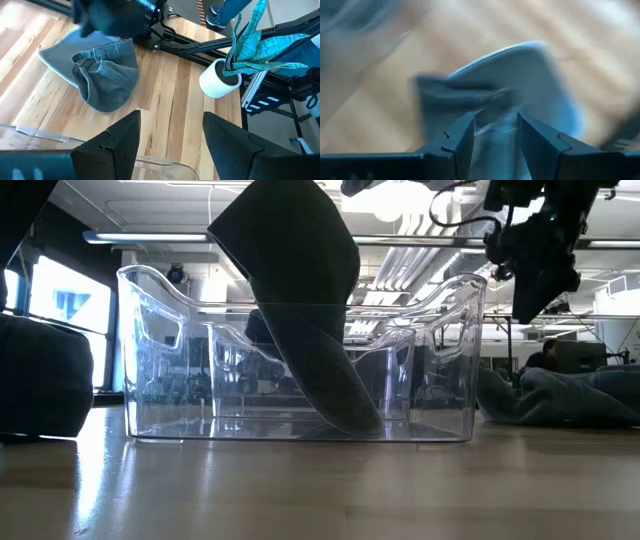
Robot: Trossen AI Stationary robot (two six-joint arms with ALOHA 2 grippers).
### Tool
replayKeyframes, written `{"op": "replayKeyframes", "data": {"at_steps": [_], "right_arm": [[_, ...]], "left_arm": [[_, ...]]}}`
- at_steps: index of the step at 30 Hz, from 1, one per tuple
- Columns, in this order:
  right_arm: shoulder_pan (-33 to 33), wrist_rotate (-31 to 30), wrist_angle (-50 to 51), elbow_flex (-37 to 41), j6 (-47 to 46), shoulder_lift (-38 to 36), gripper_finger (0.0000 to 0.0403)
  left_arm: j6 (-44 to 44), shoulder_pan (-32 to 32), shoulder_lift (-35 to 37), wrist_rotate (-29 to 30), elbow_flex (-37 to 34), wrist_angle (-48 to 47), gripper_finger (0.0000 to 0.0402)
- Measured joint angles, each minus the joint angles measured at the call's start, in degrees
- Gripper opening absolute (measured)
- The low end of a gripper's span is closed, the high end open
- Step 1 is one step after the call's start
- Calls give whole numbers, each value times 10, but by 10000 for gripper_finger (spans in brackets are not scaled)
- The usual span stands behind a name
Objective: Pick & Place hat
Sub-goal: Put the gray cap into the top transparent bin
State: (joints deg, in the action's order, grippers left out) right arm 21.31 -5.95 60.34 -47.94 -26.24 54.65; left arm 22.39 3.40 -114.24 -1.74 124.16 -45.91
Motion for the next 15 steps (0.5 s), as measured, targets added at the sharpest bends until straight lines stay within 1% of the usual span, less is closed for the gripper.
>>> {"op": "replayKeyframes", "data": {"at_steps": [2,5,6,7,8,9,12,15], "right_arm": [[-14,69,-2,2,20,0,145],[-50,178,-29,35,31,0,145],[-64,207,-42,53,22,0,145],[-78,223,-56,74,9,0,144],[-93,224,-74,97,-13,1,142],[-107,211,-93,122,-45,2,139],[-134,137,-137,186,-149,14,125],[-145,93,-155,233,-223,39,111]], "left_arm": [[0,0,0,1,0,-18,211],[0,0,5,12,-1,-64,211],[2,0,6,18,-1,-78,211],[4,0,7,24,0,-90,211],[4,0,8,31,0,-105,211],[4,0,8,37,0,-119,211],[5,0,8,41,-1,-128,211],[5,0,8,39,-1,-121,211]]}}
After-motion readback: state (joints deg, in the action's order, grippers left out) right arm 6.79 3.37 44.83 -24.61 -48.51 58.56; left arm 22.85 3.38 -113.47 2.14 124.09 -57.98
